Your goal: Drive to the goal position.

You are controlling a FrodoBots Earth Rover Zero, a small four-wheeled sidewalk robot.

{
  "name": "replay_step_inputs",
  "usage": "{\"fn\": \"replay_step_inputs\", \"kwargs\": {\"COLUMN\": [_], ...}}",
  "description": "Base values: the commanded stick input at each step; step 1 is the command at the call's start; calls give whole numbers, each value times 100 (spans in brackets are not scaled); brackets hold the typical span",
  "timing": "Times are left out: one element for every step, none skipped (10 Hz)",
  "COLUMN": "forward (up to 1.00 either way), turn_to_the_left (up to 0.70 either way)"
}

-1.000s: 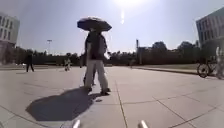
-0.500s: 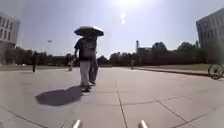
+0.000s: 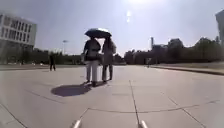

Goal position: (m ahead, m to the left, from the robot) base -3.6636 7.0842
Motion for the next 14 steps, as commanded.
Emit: {"fn": "replay_step_inputs", "kwargs": {"forward": [70, 70, 70, 70, 70, 70, 70, 70, 70, 70, 70, 70, 70, 70], "turn_to_the_left": [35, 35, 34, 34, 35, 35, 35, 35, 35, 35, 35, 35, 35, 35]}}
